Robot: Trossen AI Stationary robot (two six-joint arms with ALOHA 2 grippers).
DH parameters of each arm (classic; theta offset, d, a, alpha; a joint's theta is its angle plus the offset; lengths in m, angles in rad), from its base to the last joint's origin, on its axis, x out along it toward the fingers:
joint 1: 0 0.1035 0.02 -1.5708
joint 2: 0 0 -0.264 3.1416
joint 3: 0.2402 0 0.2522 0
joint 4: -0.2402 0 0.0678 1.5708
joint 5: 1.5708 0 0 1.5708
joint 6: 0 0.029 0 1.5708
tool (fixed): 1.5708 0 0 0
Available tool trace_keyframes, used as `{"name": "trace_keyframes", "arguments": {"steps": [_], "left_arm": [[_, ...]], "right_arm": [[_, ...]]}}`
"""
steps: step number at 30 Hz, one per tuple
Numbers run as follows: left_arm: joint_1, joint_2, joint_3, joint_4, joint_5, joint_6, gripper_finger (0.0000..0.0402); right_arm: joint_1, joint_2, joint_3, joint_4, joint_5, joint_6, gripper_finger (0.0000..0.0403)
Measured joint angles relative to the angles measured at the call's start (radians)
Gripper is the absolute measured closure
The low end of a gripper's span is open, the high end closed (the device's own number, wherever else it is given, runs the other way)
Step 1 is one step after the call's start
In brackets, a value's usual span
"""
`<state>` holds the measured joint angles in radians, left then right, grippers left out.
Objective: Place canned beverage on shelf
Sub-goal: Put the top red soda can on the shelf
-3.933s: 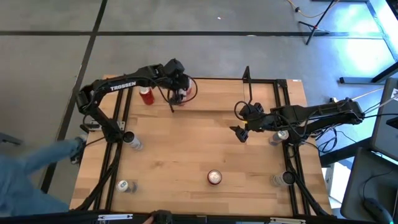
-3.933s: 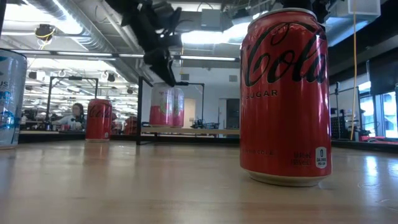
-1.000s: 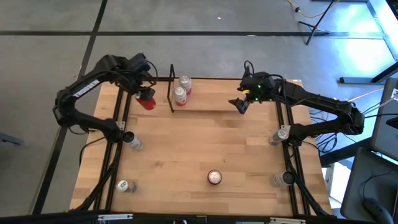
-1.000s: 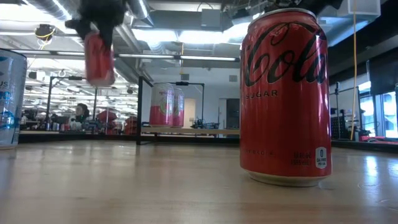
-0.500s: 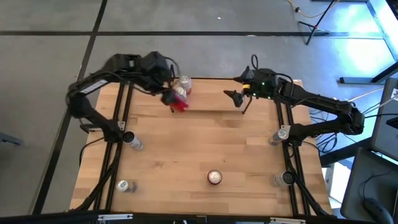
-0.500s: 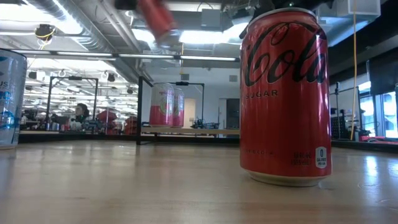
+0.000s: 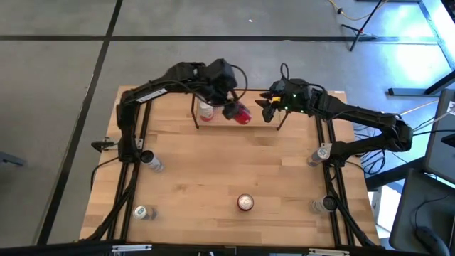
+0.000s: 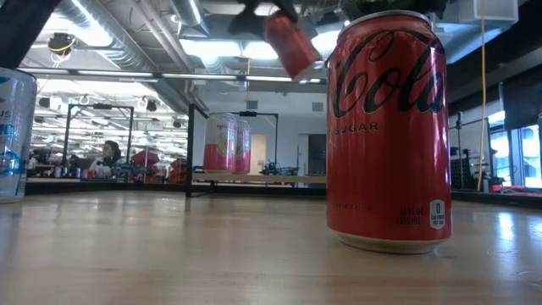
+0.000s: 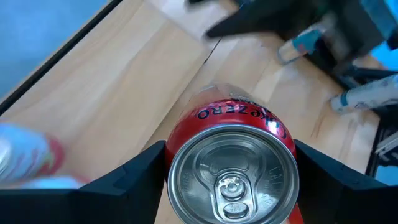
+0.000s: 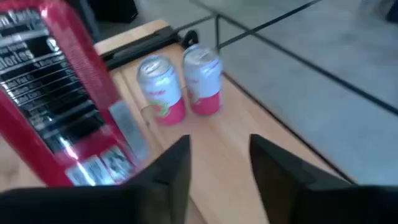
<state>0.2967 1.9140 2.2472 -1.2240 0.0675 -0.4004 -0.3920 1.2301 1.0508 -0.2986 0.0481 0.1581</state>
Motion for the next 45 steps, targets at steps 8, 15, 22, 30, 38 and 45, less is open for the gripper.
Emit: {"name": "trace_keyframes", "arguments": {"steps": [8, 15, 22, 30, 38, 45], "left_arm": [[0.032, 0.028, 0.001, 0.044, -0.016, 0.010, 0.0141], [0.047, 0.028, 0.001, 0.094, -0.053, 0.011, 0.0141], [0.051, 0.028, -0.003, 0.174, -0.081, 0.013, 0.0142], [0.069, 0.029, -0.003, 0.098, -0.192, 0.020, 0.0142], [0.113, 0.051, -0.097, 0.131, -0.268, -0.004, 0.0142], [0.152, 0.064, -0.268, 0.269, -0.289, -0.035, 0.0142]], "right_arm": [[0.000, 0.055, 0.000, 0.009, -0.061, -0.005, 0.0359], [-0.001, 0.092, 0.000, 0.016, -0.113, -0.006, 0.0379], [-0.001, 0.098, 0.000, 0.020, -0.116, -0.027, 0.0379], [-0.001, 0.064, 0.000, -0.115, 0.066, -0.061, 0.0379], [-0.001, 0.023, 0.000, -0.185, 0.203, -0.061, 0.0379], [-0.001, 0.022, 0.000, -0.204, 0.202, -0.061, 0.0379]]}}
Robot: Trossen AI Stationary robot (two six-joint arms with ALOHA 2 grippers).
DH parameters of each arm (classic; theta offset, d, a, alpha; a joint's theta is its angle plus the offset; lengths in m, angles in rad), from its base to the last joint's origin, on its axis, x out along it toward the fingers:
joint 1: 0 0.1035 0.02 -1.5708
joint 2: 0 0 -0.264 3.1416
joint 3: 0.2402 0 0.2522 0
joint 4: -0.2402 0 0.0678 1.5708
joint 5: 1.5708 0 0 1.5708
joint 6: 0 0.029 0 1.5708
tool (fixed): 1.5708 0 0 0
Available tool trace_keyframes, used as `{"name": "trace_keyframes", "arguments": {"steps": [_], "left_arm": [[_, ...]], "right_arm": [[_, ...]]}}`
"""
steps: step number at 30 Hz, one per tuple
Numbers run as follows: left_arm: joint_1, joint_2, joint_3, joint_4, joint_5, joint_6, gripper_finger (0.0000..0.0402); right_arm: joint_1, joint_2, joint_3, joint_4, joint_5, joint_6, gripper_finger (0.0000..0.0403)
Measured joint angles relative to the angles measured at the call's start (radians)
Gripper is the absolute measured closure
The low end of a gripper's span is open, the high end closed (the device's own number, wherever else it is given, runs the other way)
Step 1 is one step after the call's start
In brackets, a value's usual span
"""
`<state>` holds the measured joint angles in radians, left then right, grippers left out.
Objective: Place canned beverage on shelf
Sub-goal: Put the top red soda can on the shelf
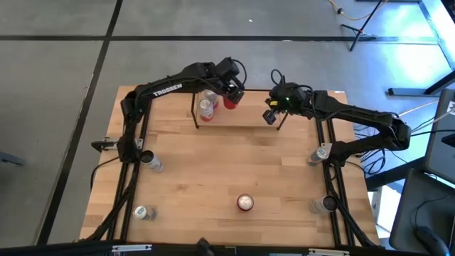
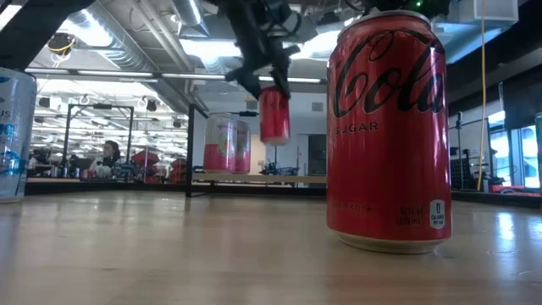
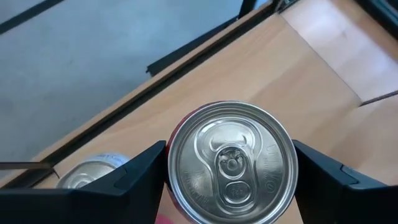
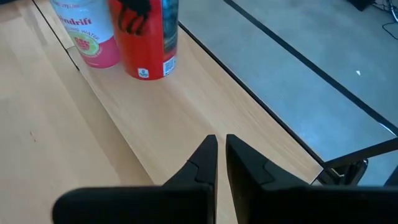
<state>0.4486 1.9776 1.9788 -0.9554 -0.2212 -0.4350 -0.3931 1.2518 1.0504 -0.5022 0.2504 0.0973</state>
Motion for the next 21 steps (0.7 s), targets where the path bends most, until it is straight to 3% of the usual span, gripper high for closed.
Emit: {"name": "trace_keyframes", "arguments": {"steps": [8, 21], "left_arm": [[0.001, -0.002, -0.146, 0.165, -0.017, -0.001, 0.0134], [0.003, -0.002, -0.246, 0.206, -0.081, 0.001, 0.0131]], "right_arm": [[0.000, 0.000, 0.000, -0.022, -0.002, 0.001, 0.0379], [0.000, 0.002, 0.000, -0.026, -0.016, 0.002, 0.0379]]}}
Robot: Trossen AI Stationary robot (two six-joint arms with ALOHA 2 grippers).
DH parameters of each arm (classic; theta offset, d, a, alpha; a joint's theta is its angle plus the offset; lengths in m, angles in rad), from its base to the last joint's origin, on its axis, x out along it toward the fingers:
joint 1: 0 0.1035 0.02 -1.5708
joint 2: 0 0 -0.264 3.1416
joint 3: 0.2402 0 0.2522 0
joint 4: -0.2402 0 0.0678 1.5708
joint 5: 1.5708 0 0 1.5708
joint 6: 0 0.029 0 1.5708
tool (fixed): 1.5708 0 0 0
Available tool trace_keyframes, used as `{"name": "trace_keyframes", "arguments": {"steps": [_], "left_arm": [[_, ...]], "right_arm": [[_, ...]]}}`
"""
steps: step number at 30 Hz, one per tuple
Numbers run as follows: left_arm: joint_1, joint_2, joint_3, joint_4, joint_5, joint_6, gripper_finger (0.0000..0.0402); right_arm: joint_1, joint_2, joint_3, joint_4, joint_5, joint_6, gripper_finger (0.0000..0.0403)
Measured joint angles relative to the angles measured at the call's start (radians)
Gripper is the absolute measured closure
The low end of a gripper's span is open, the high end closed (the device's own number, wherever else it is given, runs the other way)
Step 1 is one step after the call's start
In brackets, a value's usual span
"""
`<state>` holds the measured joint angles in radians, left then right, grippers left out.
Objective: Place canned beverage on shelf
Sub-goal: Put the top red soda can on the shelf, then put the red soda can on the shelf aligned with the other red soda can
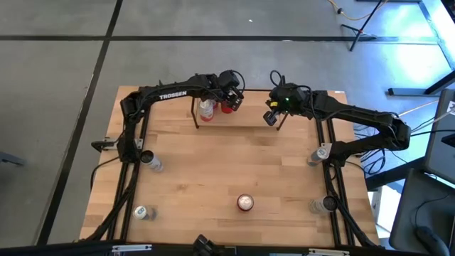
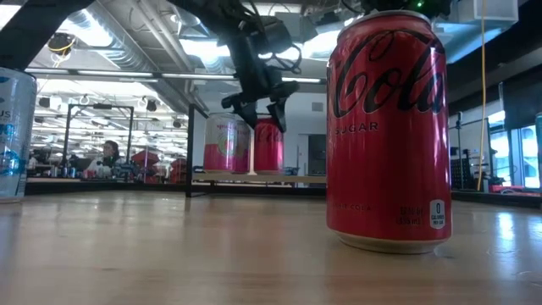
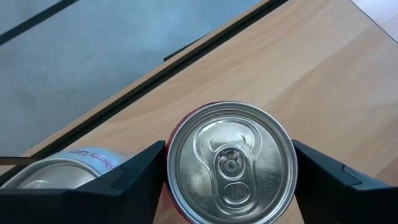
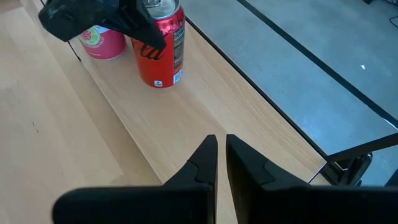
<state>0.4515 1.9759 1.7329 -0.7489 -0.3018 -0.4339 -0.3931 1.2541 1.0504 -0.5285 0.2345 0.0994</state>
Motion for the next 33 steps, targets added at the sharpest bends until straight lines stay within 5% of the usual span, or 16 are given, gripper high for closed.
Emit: {"name": "trace_keyframes", "arguments": {"steps": [10, 18, 28, 33], "left_arm": [[0.000, 0.000, -0.004, 0.003, -0.001, -0.001, 0.0125], [-0.001, -0.002, 0.008, -0.006, 0.015, 0.000, 0.0059], [-0.039, -0.024, 0.324, -0.244, 0.107, 0.128, 0.0044], [-0.135, -0.104, 0.413, -0.370, 0.114, 0.213, 0.0045]], "right_arm": [[0.000, 0.000, 0.000, -0.005, 0.000, 0.000, 0.0379], [0.000, 0.000, 0.000, -0.005, 0.000, 0.000, 0.0379], [0.000, 0.000, 0.000, 0.027, -0.011, 0.021, 0.0379], [0.018, -0.006, 0.000, 0.053, -0.198, 0.027, 0.0379]]}}
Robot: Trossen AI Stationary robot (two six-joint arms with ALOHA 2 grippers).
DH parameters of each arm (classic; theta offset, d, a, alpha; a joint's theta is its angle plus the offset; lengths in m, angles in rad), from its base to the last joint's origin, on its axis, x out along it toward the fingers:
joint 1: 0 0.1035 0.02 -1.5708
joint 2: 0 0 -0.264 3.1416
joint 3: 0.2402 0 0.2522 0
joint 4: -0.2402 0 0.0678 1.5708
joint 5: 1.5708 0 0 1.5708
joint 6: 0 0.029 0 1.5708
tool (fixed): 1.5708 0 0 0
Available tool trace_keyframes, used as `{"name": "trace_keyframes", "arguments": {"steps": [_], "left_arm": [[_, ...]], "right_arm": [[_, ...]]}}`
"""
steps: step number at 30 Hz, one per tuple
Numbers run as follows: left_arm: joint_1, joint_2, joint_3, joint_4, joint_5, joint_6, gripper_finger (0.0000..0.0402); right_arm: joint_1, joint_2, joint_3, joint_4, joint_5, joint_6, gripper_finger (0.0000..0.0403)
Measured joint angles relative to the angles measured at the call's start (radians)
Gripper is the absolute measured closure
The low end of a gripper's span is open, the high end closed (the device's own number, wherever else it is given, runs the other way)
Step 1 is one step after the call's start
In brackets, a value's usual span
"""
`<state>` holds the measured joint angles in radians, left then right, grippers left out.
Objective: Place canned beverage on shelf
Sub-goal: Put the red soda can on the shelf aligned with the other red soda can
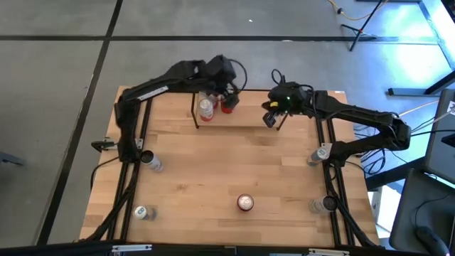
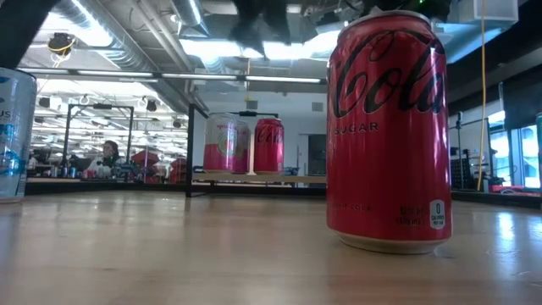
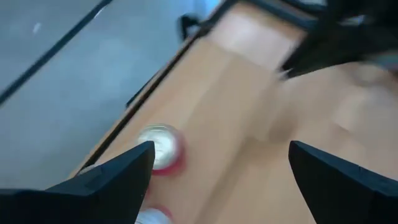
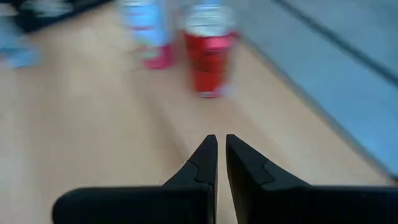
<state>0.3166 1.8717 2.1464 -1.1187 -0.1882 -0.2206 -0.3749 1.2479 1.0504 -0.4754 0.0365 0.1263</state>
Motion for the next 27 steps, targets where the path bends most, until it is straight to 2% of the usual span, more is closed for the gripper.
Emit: {"name": "trace_keyframes", "arguments": {"steps": [3, 5, 9, 13, 20, 23, 27], "left_arm": [[-0.088, -0.074, -0.026, -0.004, -0.008, 0.030, 0.0043], [-0.143, -0.127, -0.069, 0.000, -0.008, 0.030, 0.0043], [-0.250, -0.241, -0.209, 0.031, -0.012, 0.019, 0.0042], [-0.363, -0.391, -0.414, 0.115, -0.039, -0.087, 0.0042], [-0.613, -0.635, -0.768, 0.366, -0.058, -0.263, 0.0042], [-0.704, -0.691, -0.865, 0.462, -0.064, -0.317, 0.0042], [-0.785, -0.716, -0.927, 0.507, -0.060, -0.349, 0.0042]], "right_arm": [[0.050, -0.005, 0.000, 0.008, -0.108, 0.000, 0.0379], [0.100, -0.009, 0.000, 0.008, -0.139, 0.000, 0.0379], [0.224, -0.009, 0.004, 0.009, -0.145, 0.024, 0.0379], [0.357, -0.001, 0.022, 0.039, -0.144, 0.056, 0.0379], [0.554, 0.040, 0.124, 0.032, -0.030, 0.181, 0.0379], [0.630, 0.088, 0.194, 0.021, 0.013, 0.233, 0.0379], [0.702, 0.181, 0.325, -0.070, 0.059, 0.299, 0.0379]]}}
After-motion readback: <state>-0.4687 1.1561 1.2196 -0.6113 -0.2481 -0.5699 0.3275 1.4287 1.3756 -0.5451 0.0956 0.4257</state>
